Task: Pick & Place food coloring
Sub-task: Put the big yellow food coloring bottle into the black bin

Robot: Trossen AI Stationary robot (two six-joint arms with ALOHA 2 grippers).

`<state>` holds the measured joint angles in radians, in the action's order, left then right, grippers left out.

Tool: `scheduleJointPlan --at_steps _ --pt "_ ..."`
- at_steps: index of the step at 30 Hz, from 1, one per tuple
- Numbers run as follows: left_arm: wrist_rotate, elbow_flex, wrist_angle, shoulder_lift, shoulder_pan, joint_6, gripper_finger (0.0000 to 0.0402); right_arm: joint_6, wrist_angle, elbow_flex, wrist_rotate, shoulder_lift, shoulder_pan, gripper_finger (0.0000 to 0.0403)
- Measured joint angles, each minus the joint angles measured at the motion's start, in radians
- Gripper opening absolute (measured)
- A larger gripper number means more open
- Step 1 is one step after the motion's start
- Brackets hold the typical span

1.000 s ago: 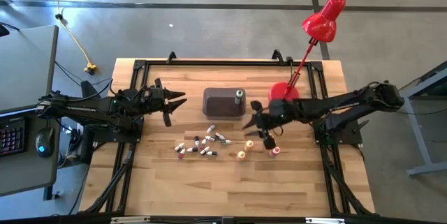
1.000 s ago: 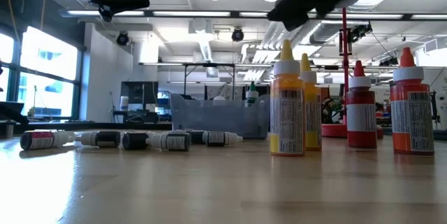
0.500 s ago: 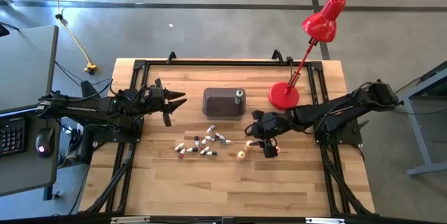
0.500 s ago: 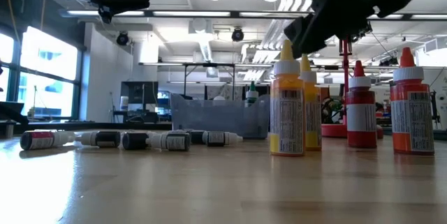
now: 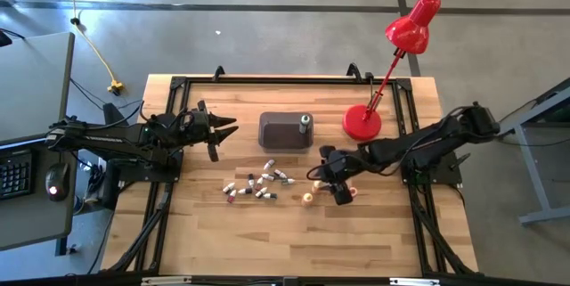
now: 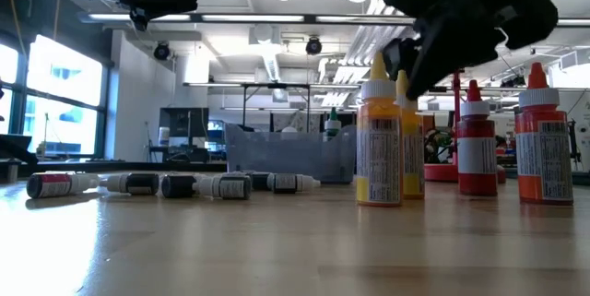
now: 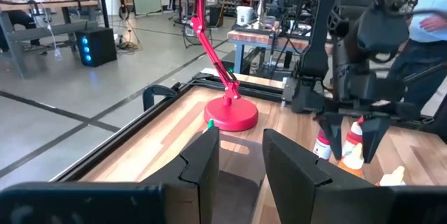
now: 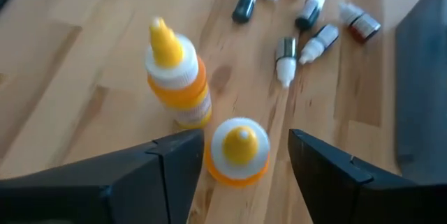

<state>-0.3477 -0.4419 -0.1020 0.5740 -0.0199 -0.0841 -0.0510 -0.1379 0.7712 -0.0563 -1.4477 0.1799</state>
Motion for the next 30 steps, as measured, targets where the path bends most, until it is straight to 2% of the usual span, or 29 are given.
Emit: scheduleJointPlan --at_steps 8,21,27,30 --pt "0.0 0.0 0.0 0.0 0.0 0.0 0.0111 -0.035 0.002 0.0 0.0 -0.039 -0.003 0.0212" --pt "0.0 0.0 0.0 0.0 0.0 0.0 0.0111 -0.061 0.026 0.0 0.001 -0.039 -0.01 0.0146" --pt "-0.001 0.0 0.0 0.0 0.0 0.0 0.0111 -0.064 0.106 -0.001 0.009 -0.039 -0.01 0.0146" --pt "-0.001 0.0 0.0 0.0 0.0 0.0 0.0111 -0.091 0.157 -0.001 0.067 -0.036 -0.01 0.0144"
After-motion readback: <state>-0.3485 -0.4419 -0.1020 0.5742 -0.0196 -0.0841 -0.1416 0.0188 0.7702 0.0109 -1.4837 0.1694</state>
